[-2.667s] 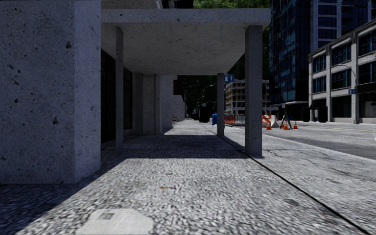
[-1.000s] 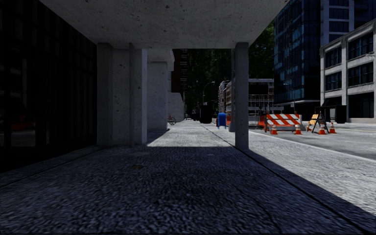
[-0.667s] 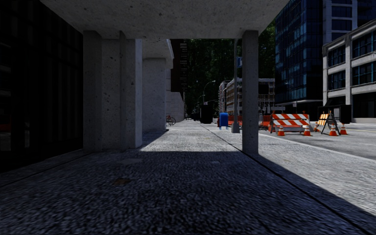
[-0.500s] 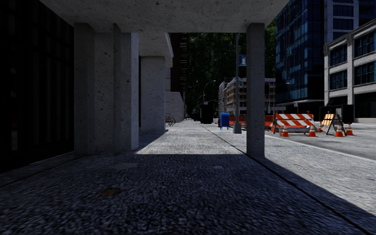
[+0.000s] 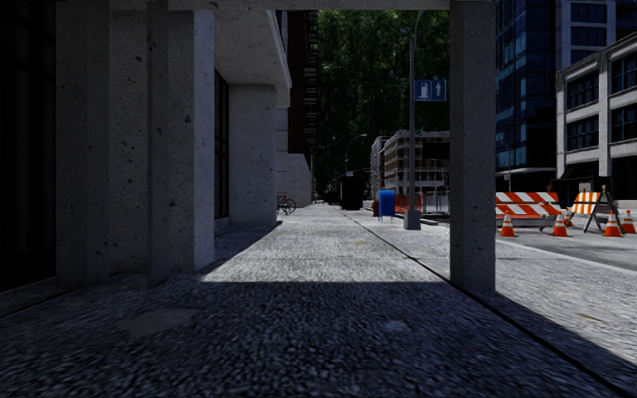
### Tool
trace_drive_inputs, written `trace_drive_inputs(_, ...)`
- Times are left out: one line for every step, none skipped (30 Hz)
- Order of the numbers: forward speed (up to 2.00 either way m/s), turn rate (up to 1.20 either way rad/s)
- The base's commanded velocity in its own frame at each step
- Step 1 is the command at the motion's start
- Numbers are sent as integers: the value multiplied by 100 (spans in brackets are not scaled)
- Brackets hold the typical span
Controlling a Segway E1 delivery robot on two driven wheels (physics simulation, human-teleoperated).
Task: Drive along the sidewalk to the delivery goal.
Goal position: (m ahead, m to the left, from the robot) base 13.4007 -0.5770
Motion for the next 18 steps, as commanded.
trace_drive_inputs(200,0)
trace_drive_inputs(200,0)
trace_drive_inputs(200,0)
trace_drive_inputs(200,0)
trace_drive_inputs(200,0)
trace_drive_inputs(200,0)
trace_drive_inputs(200,0)
trace_drive_inputs(200,0)
trace_drive_inputs(200,0)
trace_drive_inputs(200,0)
trace_drive_inputs(200,0)
trace_drive_inputs(200,0)
trace_drive_inputs(200,0)
trace_drive_inputs(200,0)
trace_drive_inputs(200,0)
trace_drive_inputs(200,0)
trace_drive_inputs(200,0)
trace_drive_inputs(200,0)
